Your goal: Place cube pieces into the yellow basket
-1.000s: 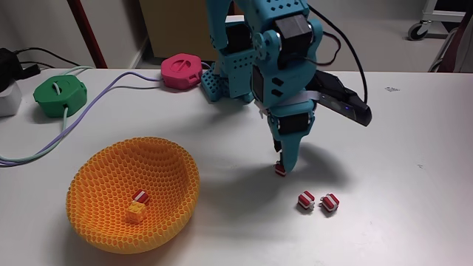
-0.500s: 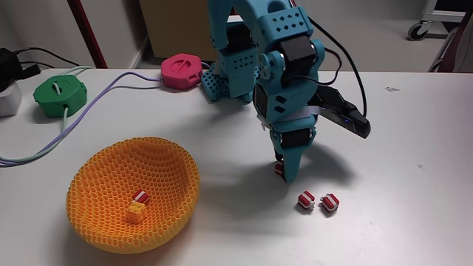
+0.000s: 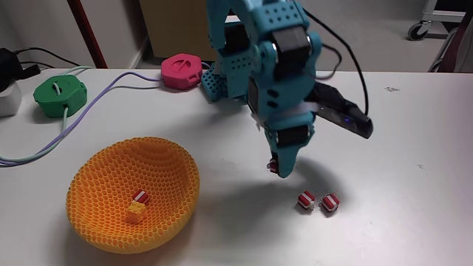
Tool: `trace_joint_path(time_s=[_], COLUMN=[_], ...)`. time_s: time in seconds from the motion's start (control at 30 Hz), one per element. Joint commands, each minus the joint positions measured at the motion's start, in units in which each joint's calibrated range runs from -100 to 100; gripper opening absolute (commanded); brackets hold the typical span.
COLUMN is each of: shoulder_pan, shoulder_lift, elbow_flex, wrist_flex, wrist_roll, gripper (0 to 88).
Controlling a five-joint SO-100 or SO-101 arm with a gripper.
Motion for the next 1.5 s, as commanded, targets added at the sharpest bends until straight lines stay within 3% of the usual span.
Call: trace_joint_path(time_s=[0.0, 0.2, 0.4, 0.5, 0.7, 0.83, 0.9, 1.2, 1.47], shoulder_pan=[7.4, 26.4, 37.6, 38.9, 38.8, 35.9, 31.6, -2.8, -7.7], shoulder_lift=[-8.0, -8.8, -8.4, -8.2, -8.5, -9.3, -9.8, -4.6, 6.2], elbow_flex=[-17.7, -31.2, -21.0, -14.0, -13.5, -18.0, -20.9, -9.9, -11.1], wrist_flex=[8.1, 10.1, 2.8, 0.2, 0.6, 3.6, 6.0, 4.9, -0.9], wrist_roll=[1.8, 7.2, 10.6, 8.9, 7.4, 6.4, 5.6, -4.9, -7.2], gripper=[0.0, 0.0, 0.3, 17.6, 37.1, 38.2, 32.5, 24.7, 21.2])
